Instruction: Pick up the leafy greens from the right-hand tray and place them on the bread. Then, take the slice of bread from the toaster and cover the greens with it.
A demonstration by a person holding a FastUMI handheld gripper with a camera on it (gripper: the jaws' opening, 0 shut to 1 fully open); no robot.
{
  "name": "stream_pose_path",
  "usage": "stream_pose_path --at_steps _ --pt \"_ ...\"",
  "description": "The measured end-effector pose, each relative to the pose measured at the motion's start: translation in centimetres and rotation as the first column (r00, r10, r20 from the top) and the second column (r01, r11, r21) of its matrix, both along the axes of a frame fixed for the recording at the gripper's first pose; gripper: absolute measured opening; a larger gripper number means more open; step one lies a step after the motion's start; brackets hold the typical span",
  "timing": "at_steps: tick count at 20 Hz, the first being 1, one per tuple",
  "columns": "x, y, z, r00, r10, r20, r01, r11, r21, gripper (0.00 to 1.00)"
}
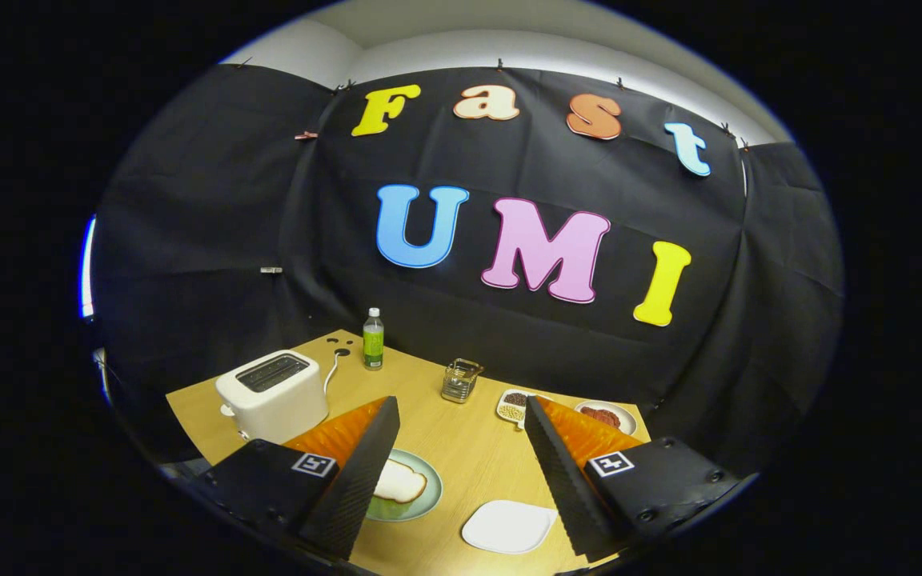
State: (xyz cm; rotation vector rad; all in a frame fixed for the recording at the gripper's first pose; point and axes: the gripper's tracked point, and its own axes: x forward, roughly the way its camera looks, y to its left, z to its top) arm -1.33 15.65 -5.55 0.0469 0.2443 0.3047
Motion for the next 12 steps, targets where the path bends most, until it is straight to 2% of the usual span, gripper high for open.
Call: stream_pose_path --at_steps 3,9,12 --pt "0.3 0.3 0.6 0.999 0.049 -0.012 -0.049 0.999 0.020 0.98" --pt "0.1 1.0 2.3 0.987 0.147 0.065 -0.149 0.988 0.033 0.98" --pt "-0.1 1.1 2.8 0.981 0.170 0.091 -0.174 0.984 0.041 0.98"
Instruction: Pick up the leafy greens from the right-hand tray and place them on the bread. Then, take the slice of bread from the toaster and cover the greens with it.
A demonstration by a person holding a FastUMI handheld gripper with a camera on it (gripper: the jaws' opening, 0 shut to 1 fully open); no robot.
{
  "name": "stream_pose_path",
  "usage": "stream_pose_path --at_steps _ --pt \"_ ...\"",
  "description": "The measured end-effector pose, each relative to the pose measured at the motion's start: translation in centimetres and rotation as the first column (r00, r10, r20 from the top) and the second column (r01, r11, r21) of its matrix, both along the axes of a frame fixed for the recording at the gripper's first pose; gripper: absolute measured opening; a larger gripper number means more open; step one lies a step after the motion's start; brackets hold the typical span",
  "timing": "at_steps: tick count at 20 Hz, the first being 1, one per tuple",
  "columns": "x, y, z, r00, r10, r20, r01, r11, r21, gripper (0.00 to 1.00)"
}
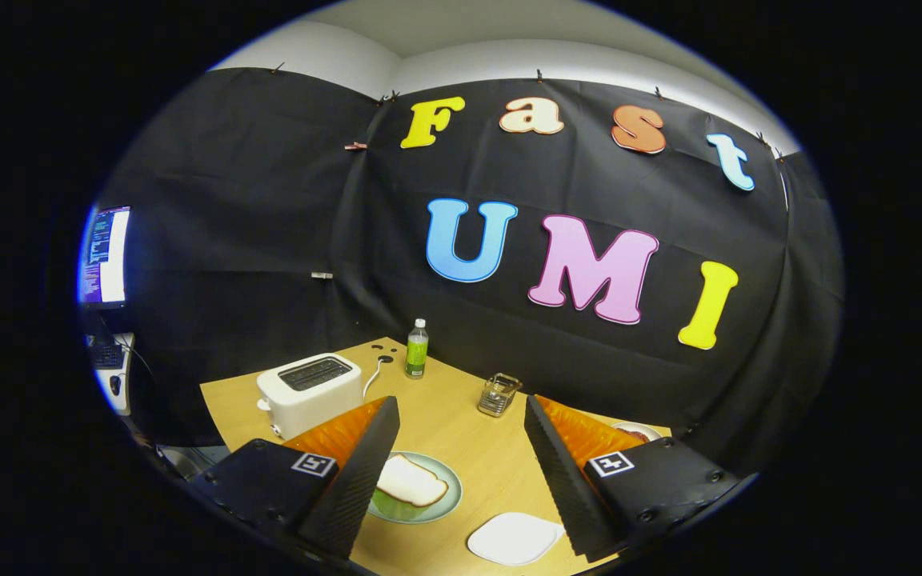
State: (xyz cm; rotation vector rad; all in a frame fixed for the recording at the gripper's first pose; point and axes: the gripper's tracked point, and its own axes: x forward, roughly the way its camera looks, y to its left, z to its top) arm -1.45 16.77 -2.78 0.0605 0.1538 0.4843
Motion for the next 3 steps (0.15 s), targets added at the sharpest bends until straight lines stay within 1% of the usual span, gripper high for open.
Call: stream_pose_path --at_steps 3 --pt "-0.21 0.07 0.17 1.000 0.026 0.010 -0.026 1.000 0.014 0.98"
